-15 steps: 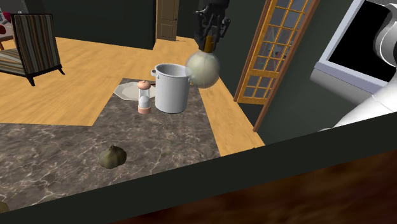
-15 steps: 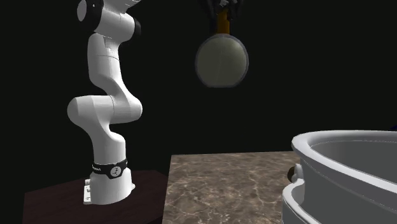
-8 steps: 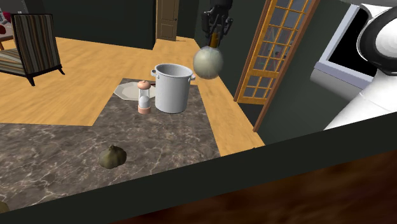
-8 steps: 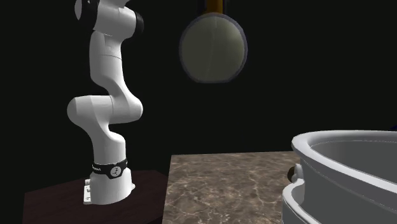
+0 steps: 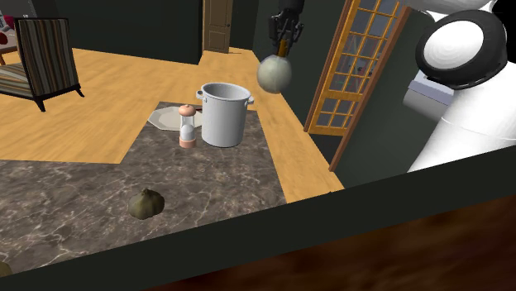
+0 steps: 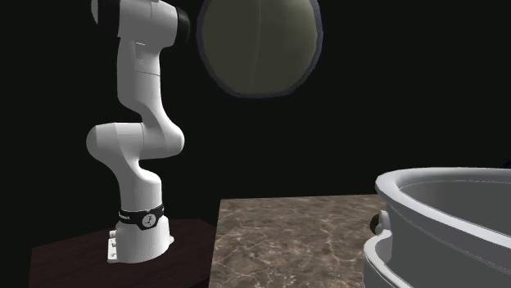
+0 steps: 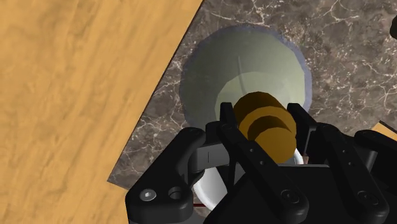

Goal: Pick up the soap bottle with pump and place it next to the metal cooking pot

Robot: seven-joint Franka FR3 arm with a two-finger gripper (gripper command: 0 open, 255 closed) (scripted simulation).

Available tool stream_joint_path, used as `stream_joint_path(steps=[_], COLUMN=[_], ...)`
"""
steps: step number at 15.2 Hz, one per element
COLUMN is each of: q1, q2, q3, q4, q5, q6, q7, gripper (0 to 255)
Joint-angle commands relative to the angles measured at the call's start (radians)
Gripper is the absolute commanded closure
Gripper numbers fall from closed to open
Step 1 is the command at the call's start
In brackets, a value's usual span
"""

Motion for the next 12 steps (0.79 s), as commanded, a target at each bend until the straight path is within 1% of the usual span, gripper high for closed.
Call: stream_joint_path(steps=[1, 12], q1=[-0.009, -0.010], q2=[-0.002, -0.077], q3=[-0.007, -0.008], q4=[-0.020, -0.272], q5=[0.000, 0.002], q6=[0.019, 0.196], q7=[-0.018, -0.025], gripper=[255, 255])
